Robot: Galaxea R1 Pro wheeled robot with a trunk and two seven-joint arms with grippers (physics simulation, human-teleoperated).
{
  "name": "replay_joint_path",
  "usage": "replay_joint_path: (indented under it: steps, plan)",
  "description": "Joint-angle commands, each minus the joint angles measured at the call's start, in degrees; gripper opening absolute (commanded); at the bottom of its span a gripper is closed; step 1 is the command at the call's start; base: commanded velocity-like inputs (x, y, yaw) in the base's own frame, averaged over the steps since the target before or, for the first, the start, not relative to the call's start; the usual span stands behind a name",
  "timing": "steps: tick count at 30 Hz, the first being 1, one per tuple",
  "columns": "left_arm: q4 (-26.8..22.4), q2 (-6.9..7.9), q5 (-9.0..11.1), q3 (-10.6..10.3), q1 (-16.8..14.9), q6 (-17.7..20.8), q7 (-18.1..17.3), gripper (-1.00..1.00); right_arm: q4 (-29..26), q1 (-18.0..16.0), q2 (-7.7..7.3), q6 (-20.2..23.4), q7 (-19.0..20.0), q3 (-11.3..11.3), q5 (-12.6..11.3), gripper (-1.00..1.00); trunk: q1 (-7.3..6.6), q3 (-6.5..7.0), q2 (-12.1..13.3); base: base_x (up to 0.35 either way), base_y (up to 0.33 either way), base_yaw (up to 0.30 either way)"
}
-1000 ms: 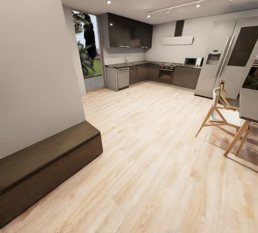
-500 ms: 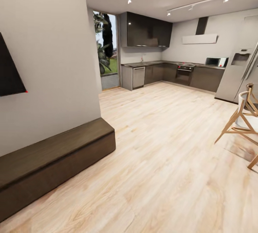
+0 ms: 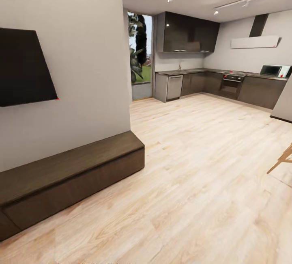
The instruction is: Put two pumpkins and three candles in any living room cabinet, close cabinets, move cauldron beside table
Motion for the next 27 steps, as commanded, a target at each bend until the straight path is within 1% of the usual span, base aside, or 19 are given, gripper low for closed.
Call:
replay_joint_path:
  steps: [1,19,27]
  plan:
    - [0.0,0.01,0.0,0.0,0.0,0.0,0.0,1.00,0.0,0.0,0.00,0.0,0.0,0.0,0.0,1.00,0.00,-0.03,0.0,0.000,0.000,0.288]
    - [0.0,-0.01,0.0,0.0,0.0,0.0,0.0,1.00,0.6,0.0,0.00,0.0,0.0,0.1,0.1,1.00,0.00,-0.46,0.0,0.000,0.000,0.287]
    - [0.0,-0.06,0.0,0.0,0.0,0.0,0.0,1.00,0.6,0.0,0.00,0.0,0.0,0.0,0.1,1.00,0.00,-0.65,0.0,0.000,0.062,0.288]
